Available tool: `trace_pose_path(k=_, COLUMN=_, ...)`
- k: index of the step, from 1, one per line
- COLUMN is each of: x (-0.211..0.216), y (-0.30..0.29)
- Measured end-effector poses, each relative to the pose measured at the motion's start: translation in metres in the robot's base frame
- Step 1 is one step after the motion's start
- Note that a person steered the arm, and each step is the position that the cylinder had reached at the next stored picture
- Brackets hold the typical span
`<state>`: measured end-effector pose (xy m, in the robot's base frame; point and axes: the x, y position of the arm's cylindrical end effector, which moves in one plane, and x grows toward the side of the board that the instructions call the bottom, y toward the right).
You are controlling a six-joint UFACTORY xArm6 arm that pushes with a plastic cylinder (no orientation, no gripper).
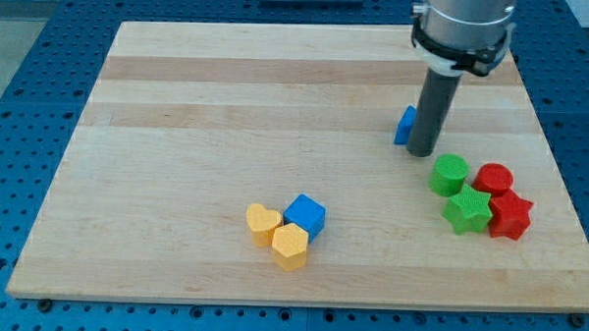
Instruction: Push the green circle closer to blue triangle
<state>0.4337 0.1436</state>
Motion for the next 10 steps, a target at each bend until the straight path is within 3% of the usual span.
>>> trace_pose_path(k=2, x=-0.023, y=0.016)
trace_pose_path(k=6, x=-0.041, y=-0.075)
trace_pose_path(k=10, x=-0.089, y=-0.115)
